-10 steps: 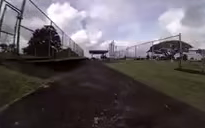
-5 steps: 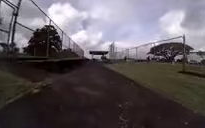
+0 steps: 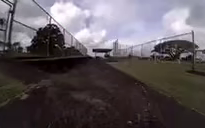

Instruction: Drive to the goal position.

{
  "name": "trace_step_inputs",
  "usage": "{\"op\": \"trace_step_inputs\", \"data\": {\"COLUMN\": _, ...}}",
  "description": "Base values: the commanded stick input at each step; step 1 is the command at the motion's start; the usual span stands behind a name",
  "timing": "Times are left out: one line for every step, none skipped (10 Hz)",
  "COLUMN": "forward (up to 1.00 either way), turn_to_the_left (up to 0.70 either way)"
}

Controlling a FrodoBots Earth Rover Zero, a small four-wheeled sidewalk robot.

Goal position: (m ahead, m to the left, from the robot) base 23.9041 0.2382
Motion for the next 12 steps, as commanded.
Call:
{"op": "trace_step_inputs", "data": {"forward": 0.85, "turn_to_the_left": 0.0}}
{"op": "trace_step_inputs", "data": {"forward": 0.85, "turn_to_the_left": 0.05}}
{"op": "trace_step_inputs", "data": {"forward": 0.85, "turn_to_the_left": 0.13}}
{"op": "trace_step_inputs", "data": {"forward": 0.85, "turn_to_the_left": 0.16}}
{"op": "trace_step_inputs", "data": {"forward": 0.85, "turn_to_the_left": 0.17}}
{"op": "trace_step_inputs", "data": {"forward": 0.85, "turn_to_the_left": 0.17}}
{"op": "trace_step_inputs", "data": {"forward": 0.85, "turn_to_the_left": 0.14}}
{"op": "trace_step_inputs", "data": {"forward": 0.85, "turn_to_the_left": 0.0}}
{"op": "trace_step_inputs", "data": {"forward": 0.85, "turn_to_the_left": 0.0}}
{"op": "trace_step_inputs", "data": {"forward": 0.85, "turn_to_the_left": 0.0}}
{"op": "trace_step_inputs", "data": {"forward": 0.85, "turn_to_the_left": 0.0}}
{"op": "trace_step_inputs", "data": {"forward": 0.85, "turn_to_the_left": 0.0}}
